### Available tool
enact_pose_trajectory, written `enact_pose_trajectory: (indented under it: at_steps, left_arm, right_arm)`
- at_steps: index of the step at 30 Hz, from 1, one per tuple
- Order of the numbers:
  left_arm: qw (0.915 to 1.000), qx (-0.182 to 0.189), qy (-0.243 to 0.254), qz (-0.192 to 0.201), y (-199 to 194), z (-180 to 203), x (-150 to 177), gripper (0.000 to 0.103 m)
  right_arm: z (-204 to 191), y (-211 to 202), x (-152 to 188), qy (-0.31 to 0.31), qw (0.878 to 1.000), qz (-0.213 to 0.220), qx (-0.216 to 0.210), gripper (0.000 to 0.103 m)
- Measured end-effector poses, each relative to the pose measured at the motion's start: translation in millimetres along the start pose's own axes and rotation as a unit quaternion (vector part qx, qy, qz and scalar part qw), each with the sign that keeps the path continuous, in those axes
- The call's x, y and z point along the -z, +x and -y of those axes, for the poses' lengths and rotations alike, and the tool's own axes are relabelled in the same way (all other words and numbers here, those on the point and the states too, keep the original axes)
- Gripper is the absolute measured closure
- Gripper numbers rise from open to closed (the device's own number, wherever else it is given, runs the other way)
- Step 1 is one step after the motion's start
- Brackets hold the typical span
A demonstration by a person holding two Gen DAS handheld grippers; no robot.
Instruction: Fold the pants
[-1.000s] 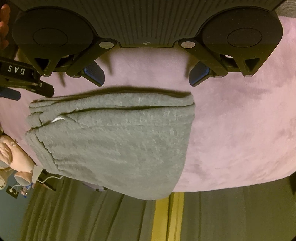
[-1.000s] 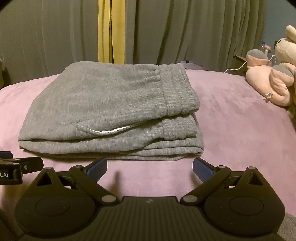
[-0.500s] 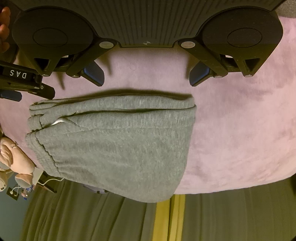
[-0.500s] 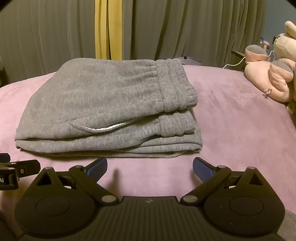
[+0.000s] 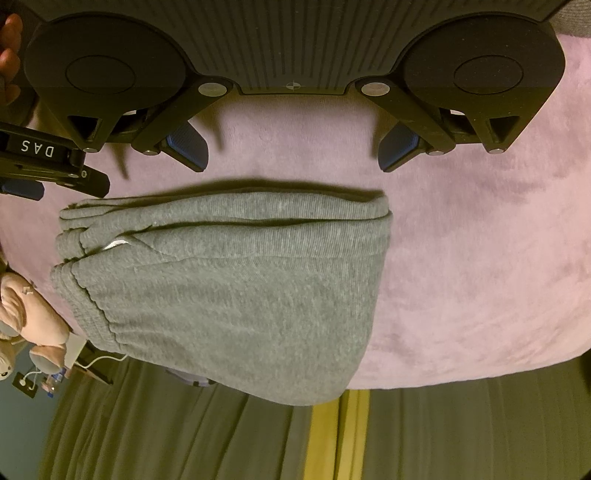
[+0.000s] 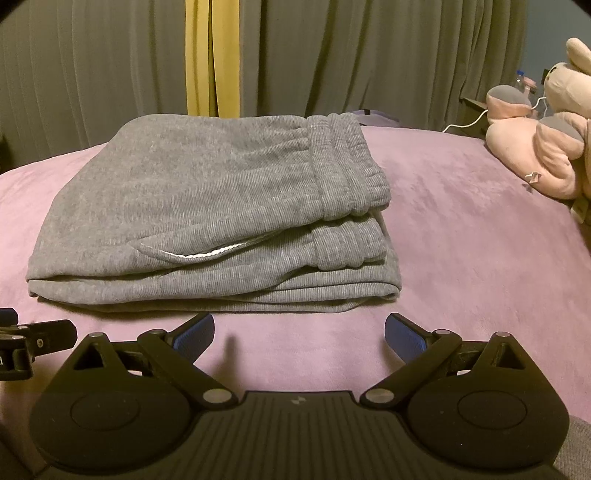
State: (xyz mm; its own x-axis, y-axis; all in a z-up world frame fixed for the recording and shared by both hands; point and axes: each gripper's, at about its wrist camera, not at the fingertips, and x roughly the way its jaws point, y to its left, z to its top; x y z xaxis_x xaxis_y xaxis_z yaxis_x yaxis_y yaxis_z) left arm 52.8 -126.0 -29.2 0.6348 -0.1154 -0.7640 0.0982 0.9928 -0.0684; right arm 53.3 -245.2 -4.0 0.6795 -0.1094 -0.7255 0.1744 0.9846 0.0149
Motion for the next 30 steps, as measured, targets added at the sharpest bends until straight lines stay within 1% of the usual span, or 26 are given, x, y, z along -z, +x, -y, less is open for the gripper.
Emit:
enact_pose_trajectory:
  at_steps: [30]
  left_arm:
    - [0.9999,-0.007,0.008,-0.001,-3.6,4.1,2.2,0.002]
  right_arm:
    - [6.4,-9.5,1.1,0.013,1.0,0.007,-0.005,0.004]
